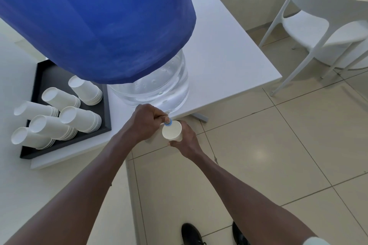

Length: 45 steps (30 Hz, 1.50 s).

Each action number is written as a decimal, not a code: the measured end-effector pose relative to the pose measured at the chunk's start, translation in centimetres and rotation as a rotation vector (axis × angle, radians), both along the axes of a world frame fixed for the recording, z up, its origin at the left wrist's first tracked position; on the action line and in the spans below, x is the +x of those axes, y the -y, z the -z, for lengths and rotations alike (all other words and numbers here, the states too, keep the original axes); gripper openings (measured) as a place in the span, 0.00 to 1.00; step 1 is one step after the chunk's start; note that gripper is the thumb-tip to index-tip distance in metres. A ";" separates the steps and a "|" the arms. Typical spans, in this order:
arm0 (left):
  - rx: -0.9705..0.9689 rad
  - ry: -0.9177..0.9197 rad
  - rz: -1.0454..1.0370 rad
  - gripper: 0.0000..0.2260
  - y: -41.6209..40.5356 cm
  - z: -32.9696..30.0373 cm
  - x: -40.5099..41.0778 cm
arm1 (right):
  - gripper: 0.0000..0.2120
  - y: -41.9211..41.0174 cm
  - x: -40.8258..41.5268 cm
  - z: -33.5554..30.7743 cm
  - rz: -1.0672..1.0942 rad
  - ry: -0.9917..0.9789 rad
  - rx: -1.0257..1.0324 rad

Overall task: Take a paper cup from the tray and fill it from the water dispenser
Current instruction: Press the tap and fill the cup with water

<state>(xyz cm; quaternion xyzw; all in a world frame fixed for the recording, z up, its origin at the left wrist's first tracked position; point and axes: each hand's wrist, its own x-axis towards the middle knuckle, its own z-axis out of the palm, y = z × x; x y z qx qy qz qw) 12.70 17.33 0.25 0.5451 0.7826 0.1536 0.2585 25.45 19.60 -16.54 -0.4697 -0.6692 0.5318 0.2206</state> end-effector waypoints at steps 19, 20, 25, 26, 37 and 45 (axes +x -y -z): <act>-0.065 0.077 -0.012 0.07 -0.7 -0.4 -0.7 | 0.29 0.4 -0.2 -0.6 0.029 -0.045 0.004; -0.066 0.082 -0.012 0.07 -0.7 -0.3 -0.7 | 0.29 0.4 -0.2 -0.6 0.026 -0.043 0.011; -0.078 0.081 -0.023 0.07 -0.7 -0.2 -0.9 | 0.29 0.2 0.0 -0.8 0.015 -0.045 0.023; -0.078 0.083 -0.024 0.07 -0.8 -0.2 -0.9 | 0.29 0.2 0.1 -0.8 0.013 -0.045 0.024; -0.066 0.073 -0.029 0.07 -0.8 0.1 -0.8 | 0.29 0.0 0.0 -0.7 -0.001 -0.046 0.060; -0.065 0.056 -0.031 0.07 -0.8 0.2 -0.9 | 0.28 -0.1 0.1 -1.1 -0.010 -0.055 0.078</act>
